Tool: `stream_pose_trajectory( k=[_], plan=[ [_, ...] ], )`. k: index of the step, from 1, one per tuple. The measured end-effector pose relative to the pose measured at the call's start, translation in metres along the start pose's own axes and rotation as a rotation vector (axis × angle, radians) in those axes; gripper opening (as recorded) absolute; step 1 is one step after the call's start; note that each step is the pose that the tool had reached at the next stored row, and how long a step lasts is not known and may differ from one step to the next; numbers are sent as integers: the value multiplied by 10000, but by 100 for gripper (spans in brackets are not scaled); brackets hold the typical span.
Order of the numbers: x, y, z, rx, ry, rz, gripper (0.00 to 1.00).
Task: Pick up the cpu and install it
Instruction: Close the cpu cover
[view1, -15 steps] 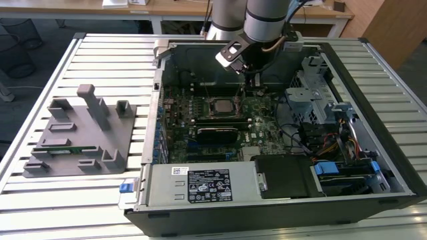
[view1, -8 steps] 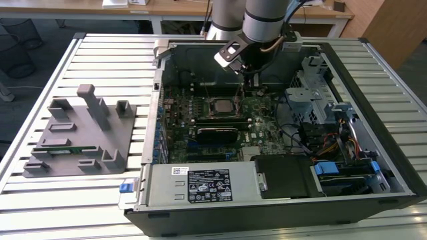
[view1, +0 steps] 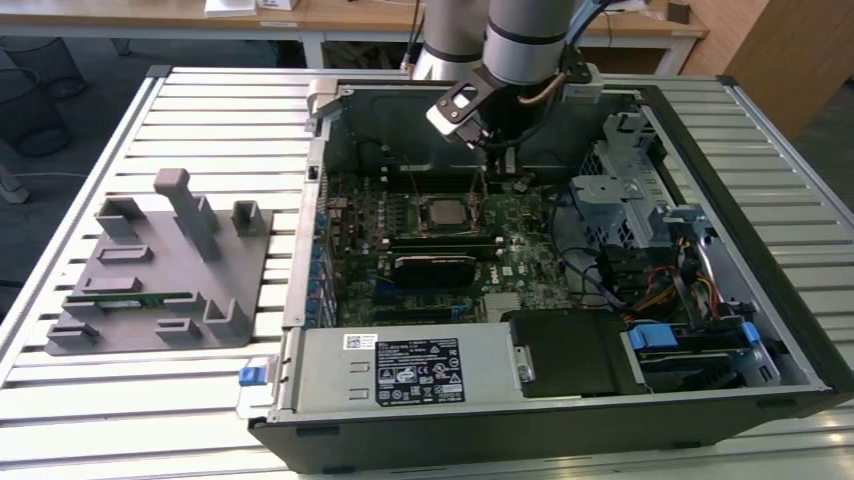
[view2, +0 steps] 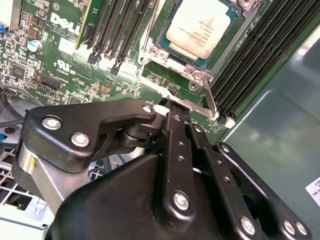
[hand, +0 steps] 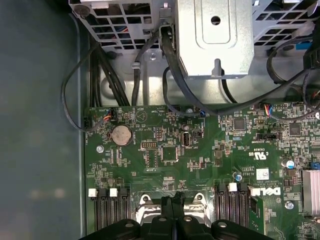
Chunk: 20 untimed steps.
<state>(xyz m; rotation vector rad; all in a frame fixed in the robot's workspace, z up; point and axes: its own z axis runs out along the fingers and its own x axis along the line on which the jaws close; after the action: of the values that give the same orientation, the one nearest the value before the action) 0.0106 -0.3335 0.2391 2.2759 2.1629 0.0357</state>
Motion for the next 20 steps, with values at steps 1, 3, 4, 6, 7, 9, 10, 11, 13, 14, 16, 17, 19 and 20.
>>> stream_pose_trajectory(
  k=[1, 3, 4, 6, 7, 9, 10, 11, 13, 14, 16, 17, 19, 20],
  plan=[
    [0, -2, 0, 0, 0, 0, 11],
    [0, -6, 1, 0, 0, 0, 11],
    [0, -8, 1, 0, 0, 0, 11],
    [-1, -13, 1, 0, 0, 0, 11],
    [-1, -16, 1, 0, 0, 0, 11],
    [-1, -21, 2, 0, 0, 0, 11],
    [-1, -23, 2, 0, 0, 0, 11],
    [-1, -25, 2, 0, 0, 0, 11],
    [-2, -30, 2, 0, 0, 0, 11],
    [-2, -32, 2, 0, 0, 0, 11],
    [-2, -36, 2, 0, 0, 0, 11],
    [-2, -38, 3, -1, 1, 0, 11],
    [-2, -44, 3, 0, 0, 0, 11],
    [-2, -46, 3, 0, 0, 0, 11]
  ],
)
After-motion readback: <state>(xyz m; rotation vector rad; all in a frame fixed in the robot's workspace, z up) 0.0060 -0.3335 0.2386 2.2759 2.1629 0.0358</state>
